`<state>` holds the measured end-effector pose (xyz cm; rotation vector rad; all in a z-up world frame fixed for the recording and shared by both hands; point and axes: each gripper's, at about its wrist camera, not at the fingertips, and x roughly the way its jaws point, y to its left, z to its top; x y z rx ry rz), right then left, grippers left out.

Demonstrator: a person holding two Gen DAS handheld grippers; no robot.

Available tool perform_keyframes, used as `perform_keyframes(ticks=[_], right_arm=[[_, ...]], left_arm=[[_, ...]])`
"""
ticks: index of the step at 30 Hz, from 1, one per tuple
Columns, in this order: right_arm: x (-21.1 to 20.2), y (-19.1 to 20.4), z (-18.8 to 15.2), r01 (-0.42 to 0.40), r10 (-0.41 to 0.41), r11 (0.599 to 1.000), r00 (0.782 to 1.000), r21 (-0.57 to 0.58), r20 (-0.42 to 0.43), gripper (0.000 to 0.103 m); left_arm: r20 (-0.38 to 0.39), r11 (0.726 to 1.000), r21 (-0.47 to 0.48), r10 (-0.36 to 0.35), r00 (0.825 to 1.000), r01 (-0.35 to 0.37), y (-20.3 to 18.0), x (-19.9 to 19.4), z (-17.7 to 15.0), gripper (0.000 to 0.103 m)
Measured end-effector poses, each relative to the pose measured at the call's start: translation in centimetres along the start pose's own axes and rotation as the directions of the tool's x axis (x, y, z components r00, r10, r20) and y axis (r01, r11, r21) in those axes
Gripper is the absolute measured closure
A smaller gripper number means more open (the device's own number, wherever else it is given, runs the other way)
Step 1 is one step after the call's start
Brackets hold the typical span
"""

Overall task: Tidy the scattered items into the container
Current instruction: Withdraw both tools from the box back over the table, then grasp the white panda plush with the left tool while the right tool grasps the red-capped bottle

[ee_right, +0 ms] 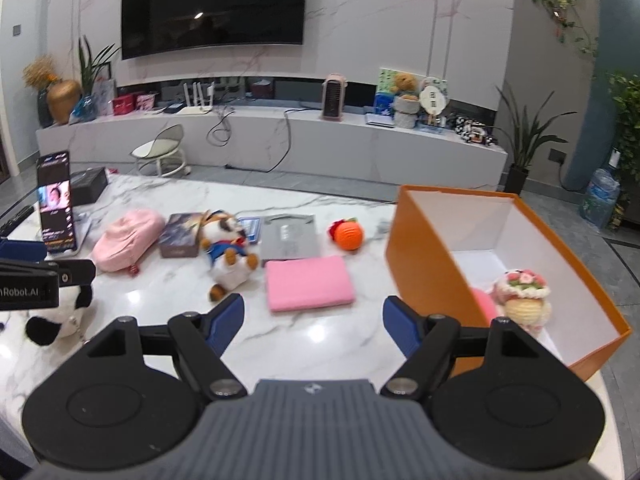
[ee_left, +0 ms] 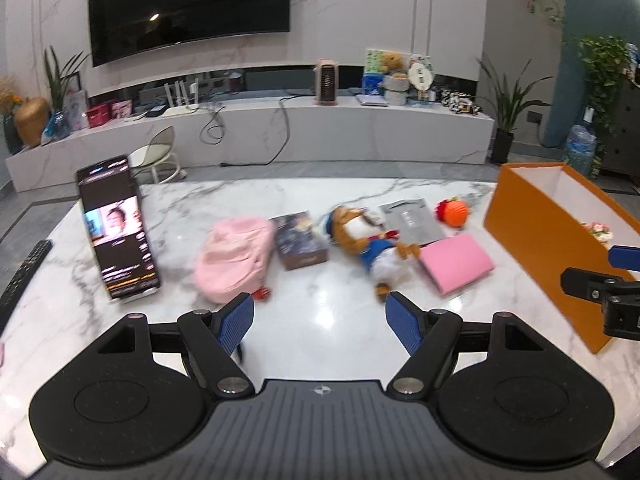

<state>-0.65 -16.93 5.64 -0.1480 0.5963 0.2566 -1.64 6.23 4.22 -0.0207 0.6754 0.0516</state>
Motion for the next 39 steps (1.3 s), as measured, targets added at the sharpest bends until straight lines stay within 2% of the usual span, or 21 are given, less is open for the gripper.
perform_keyframes(ticks=[12,20,26,31,34,39], right_arm=[[1.6,2.8,-1.4,-0.053,0.050,0.996,0.997,-0.066,-0.055,0.024],[2.7,4.6,-2.3,-0.114,0.104,0.985,0.991,-0.128,-0.084,0.024],[4.0,5.9,-3.6,-0.166,0.143,0.969,0.981,-0.184,-0.133,0.024],[5.0,6.6,-4.9,-0.196,0.158,0.958,0.970,-0.212,-0.183,0.024],[5.7,6.9,-5.7,-0.211,0.163,0.951,0.963,-0.226,-0.214,0.024],[6.8,7.1,-6.8,-0.232,0.169,0.944,0.950,-0.234,-0.263,0.025]], left_arm=[[-0.079,0.991,-0.094,0.091,0.993,-0.099,6.2,1.3,-3.4,0.015],[-0.114,0.979,-0.148,0.124,0.986,-0.141,8.6,2.1,-4.5,0.014],[-0.144,0.976,-0.162,0.120,0.982,-0.143,9.1,3.3,-5.1,0.014],[-0.147,0.980,-0.159,0.098,0.984,-0.121,8.8,4.3,-5.1,0.012],[-0.155,0.981,-0.156,0.092,0.984,-0.116,8.5,5.0,-5.1,0.008],[-0.158,0.981,-0.165,0.077,0.985,-0.103,8.4,5.9,-5.1,0.008]])
